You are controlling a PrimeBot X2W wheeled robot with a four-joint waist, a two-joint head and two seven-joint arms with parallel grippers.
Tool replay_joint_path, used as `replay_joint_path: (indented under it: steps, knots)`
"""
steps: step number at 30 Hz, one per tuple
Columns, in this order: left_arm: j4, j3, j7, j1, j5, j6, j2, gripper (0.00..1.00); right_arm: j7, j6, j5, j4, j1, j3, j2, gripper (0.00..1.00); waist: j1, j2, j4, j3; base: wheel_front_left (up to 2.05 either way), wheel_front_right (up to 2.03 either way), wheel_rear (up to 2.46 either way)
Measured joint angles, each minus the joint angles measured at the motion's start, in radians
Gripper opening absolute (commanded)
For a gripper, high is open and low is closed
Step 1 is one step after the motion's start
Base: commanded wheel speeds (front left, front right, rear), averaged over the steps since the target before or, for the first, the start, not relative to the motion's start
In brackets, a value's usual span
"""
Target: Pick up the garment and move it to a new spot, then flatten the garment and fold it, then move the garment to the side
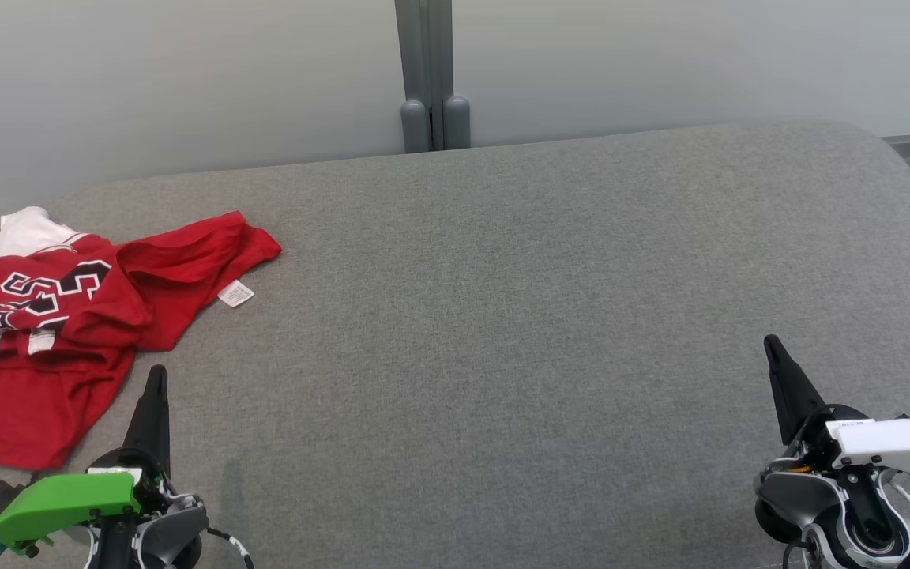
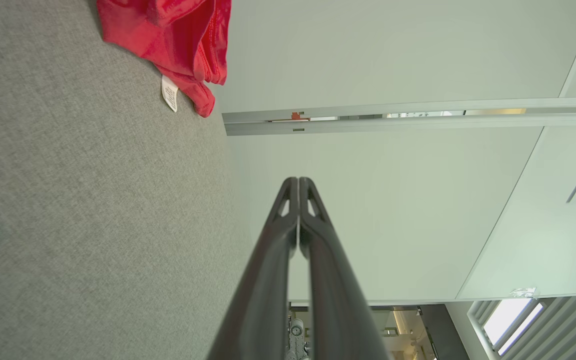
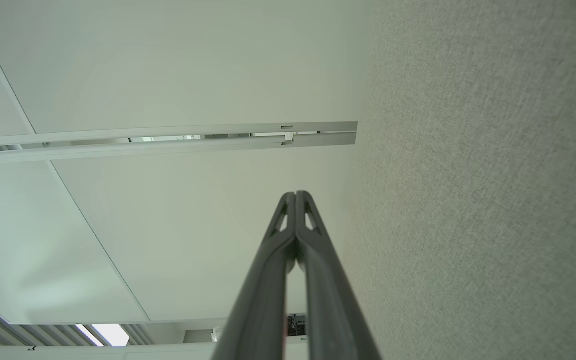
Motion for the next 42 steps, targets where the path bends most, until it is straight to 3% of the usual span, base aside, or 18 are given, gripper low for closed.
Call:
replay_joint_path:
  steps: [25, 26, 36, 42]
  knots:
    - [0.000, 0.000, 0.000, 0.000, 0.000, 0.000, 0.000, 0.00, 0.000, 0.000, 0.000, 0.000, 0.000, 0.000, 0.000, 0.00, 0.0000, 0.0000, 0.000, 0.000, 0.00, 0.00, 0.00]
    - [0.002, 0.000, 0.000, 0.001, 0.000, 0.000, 0.000, 1.00, 0.000, 0.000, 0.000, 0.003, 0.001, 0.000, 0.000, 1.00, 0.0000, 0.0000, 0.000, 0.000, 0.00, 0.00, 0.00]
    - [0.031, -0.019, -0.027, 0.045, 0.015, 0.003, -0.010, 1.00, -0.024, 0.000, -0.011, 0.045, 0.040, 0.037, 0.010, 1.00, 0.0000, 0.0000, 0.000, 0.001, 0.00, 0.00, 0.00]
    - [-0.006, -0.023, -0.056, 0.049, 0.148, 0.003, -0.009, 1.00, -0.055, 0.000, -0.130, 0.036, 0.037, 0.060, 0.010, 1.00, 0.0000, 0.0000, -0.001, 0.003, 0.00, 0.00, 0.00]
